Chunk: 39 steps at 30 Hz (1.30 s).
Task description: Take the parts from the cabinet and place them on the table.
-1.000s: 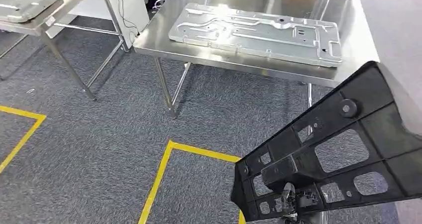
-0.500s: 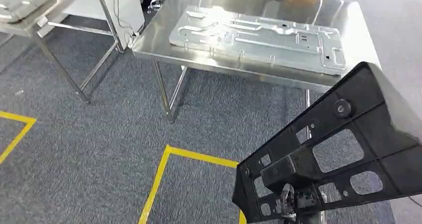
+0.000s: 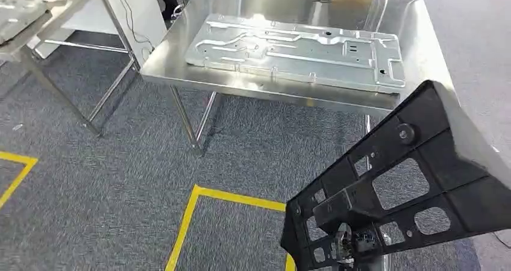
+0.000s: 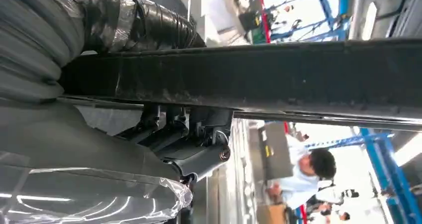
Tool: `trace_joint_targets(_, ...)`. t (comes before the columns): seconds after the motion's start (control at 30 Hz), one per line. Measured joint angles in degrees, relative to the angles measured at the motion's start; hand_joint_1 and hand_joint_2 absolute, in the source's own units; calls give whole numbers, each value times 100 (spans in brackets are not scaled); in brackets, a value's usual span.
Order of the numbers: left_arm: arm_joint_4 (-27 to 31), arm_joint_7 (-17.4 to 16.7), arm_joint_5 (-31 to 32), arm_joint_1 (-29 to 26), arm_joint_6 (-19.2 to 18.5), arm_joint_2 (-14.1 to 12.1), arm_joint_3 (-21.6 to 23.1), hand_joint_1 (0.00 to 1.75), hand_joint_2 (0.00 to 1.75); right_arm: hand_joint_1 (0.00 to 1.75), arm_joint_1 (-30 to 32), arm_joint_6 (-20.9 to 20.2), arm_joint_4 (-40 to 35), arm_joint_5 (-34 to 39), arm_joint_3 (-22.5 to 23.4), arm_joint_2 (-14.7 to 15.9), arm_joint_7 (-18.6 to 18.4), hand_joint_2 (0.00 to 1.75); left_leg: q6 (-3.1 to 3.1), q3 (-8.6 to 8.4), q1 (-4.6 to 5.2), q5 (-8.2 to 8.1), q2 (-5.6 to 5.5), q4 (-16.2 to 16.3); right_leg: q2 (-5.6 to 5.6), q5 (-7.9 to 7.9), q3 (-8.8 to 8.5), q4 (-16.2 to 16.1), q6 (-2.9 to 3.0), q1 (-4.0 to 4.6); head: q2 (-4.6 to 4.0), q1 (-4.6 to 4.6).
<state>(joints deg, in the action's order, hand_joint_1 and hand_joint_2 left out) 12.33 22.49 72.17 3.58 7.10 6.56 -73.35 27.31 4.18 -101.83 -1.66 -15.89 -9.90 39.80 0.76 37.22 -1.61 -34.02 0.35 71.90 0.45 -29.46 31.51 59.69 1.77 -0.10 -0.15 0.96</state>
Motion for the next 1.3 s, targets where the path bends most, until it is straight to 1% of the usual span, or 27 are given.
trace_joint_targets(0.07,0,0,4,2,0,-2,0,0,175,175,-1,50,83,-7,-48,22,0,175,-68,-336,25,689,0,-994,4,-84,-130,-1,-22,13,0,0)
trace_joint_targets(0.1,0,0,11,-1,-8,-24,0,0,175,175,-3,96,139,-20,-68,28,-6,175,-113,-366,57,609,-4,-1064,2,-105,-136,-14,-41,3,0,4)
trace_joint_targets(0.13,0,0,15,10,-15,-22,0,0,175,175,-21,161,190,-42,-83,42,-35,175,-121,-313,103,322,-1,-1159,23,-116,-122,16,-68,12,0,-8)
trace_joint_targets(0.2,0,-4,17,-20,-22,-35,-2,0,175,175,-17,451,267,-178,-111,59,-197,175,-180,-368,113,549,-15,-1155,24,-167,-136,-2,-150,9,0,-4)
trace_joint_targets(0.23,0,-7,22,-29,-24,-39,-4,0,175,175,-20,676,297,-304,-116,61,-317,175,-200,-402,110,559,-15,-1188,25,-179,-176,-30,-178,17,0,0)
trace_joint_targets(0.27,0,-7,28,-21,-28,-28,-4,0,175,175,-22,853,308,-416,-116,63,-433,175,-240,-470,26,600,-9,-1271,20,-216,-215,-14,-218,23,0,-9)
trace_joint_targets(0.3,0,-4,44,-8,-33,-31,-4,0,175,175,-29,1048,328,-571,-116,66,-584,175,-257,-524,35,596,-14,-1319,-7,-279,-174,130,-256,19,0,11)
trace_joint_targets(0.33,0,-9,70,-1,-44,-31,-4,0,175,175,-49,1350,337,-841,-116,66,-827,175,-281,-559,35,583,-5,-1333,-9,-445,4,454,-272,9,0,7)
trace_joint_targets(0.4,0,-33,114,8,-70,-35,0,0,175,175,-84,2154,365,-1623,-116,66,-1492,175,-300,-599,38,527,-1,-1333,-14,-768,568,1364,-316,-35,0,7)
trace_joint_targets(0.43,0,-52,133,9,-96,-42,2,0,175,175,-90,2620,369,-2104,-109,66,-1725,175,-295,-629,39,494,-6,-1333,-14,-786,798,1657,-328,-49,0,7)
trace_joint_targets(0.47,0,-61,164,3,-114,-50,7,0,175,175,-132,3013,367,-2621,-78,66,-1933,175,-289,-672,39,459,-11,-1333,-14,-633,894,1664,-336,-57,0,7)
trace_joint_targets(0.5,0,-72,201,-7,-131,-59,18,0,175,175,-214,3295,363,-3095,-35,50,-2117,175,-276,-732,39,422,-13,-1333,-16,-367,851,1425,-334,-64,0,7)
trace_joint_targets(0.53,0,-72,247,-6,-142,-68,33,0,175,175,-309,3492,330,-3580,16,35,-2288,175,-266,-811,38,373,-12,-1333,-21,12,684,943,-317,-67,0,7)
trace_joint_targets(0.57,0,-72,269,5,-149,-70,50,0,175,175,-378,3550,279,-3927,66,11,-2394,175,-248,-885,38,328,-11,-1334,-24,334,491,433,-286,-63,0,7)
trace_joint_targets(0.6,0,-77,300,1,-155,-72,59,0,175,175,-448,3569,240,-4171,123,-4,-2457,175,-227,-890,31,290,-7,-1350,-29,360,371,195,-238,-44,0,7)
trace_joint_targets(0.63,0,-85,323,44,-164,-74,63,0,175,175,-528,3578,230,-4377,166,-30,-2504,175,-176,-888,70,251,-8,-1329,-43,311,340,77,-209,4,0,8)
trace_joint_targets(0.73,0,-94,437,64,-196,-101,116,0,175,175,-798,3593,186,-4829,258,-44,-2645,175,-103,-927,45,244,16,-1435,-10,252,353,51,-135,25,0,2)
trace_joint_targets(0.77,0,-94,457,85,-212,-101,142,0,175,175,-931,3595,186,-4982,271,-44,-2704,175,-57,-977,67,219,31,-1454,7,262,300,-23,-98,-24,0,-2)
trace_joint_targets(0.8,0,-96,507,91,-227,-111,190,0,175,175,-1096,3595,197,-5139,280,-44,-2789,175,-48,-981,38,184,6,-1348,7,269,224,-86,-72,-44,0,2)
trace_joint_targets(0.87,0,-105,564,125,-236,-133,234,0,175,175,-1458,3595,244,-5403,284,-42,-2985,175,-38,-574,38,-149,-1,-603,-16,225,146,-112,5,-46,0,-4)
trace_joint_targets(0.93,-2,-118,638,124,-253,-166,290,0,175,175,-1804,3591,373,-5669,280,-26,-3184,175,-12,7,38,-424,-4,292,-12,166,98,-109,28,-36,0,-6)
trace_joint_targets(0.97,-2,-131,669,116,-265,-170,326,0,175,175,-1961,3580,422,-5771,275,-18,-3270,175,-7,184,38,-355,-3,452,-7,138,65,-108,28,-35,0,-7)
trace_joint_targets(1.0,-2,-160,706,118,-289,-175,356,0,175,175,-2143,3501,523,-5972,256,0,-3456,175,-9,217,37,-108,-2,310,9,103,12,-108,21,-35,0,-7)
trace_joint_targets(1.1,0,-236,791,161,-319,-186,450,0,175,175,-2691,3112,809,-6310,190,55,-3869,175,-62,-226,38,901,7,-1116,19,-30,-151,-108,-35,-35,0,-4)
trace_joint_targets(1.13,-2,-260,809,181,-337,-190,492,0,175,175,-2858,3002,927,-6383,157,88,-3961,175,-74,-274,76,800,8,-1198,22,-68,-156,-82,-81,10,0,-2)
trace_joint_targets(1.23,-2,-321,888,229,-356,-192,573,0,175,175,-3299,2633,1290,-6549,52,177,-4262,175,-148,-262,97,782,-13,-1250,28,-72,-146,-132,-151,3,0,-2)
trace_joint_targets(1.3,-2,-352,946,272,-385,-190,651,0,175,175,-3646,2371,1576,-6728,-13,241,-4494,175,-226,-334,51,793,-17,-1328,14,-130,-167,-72,-228,-29,0,-2)
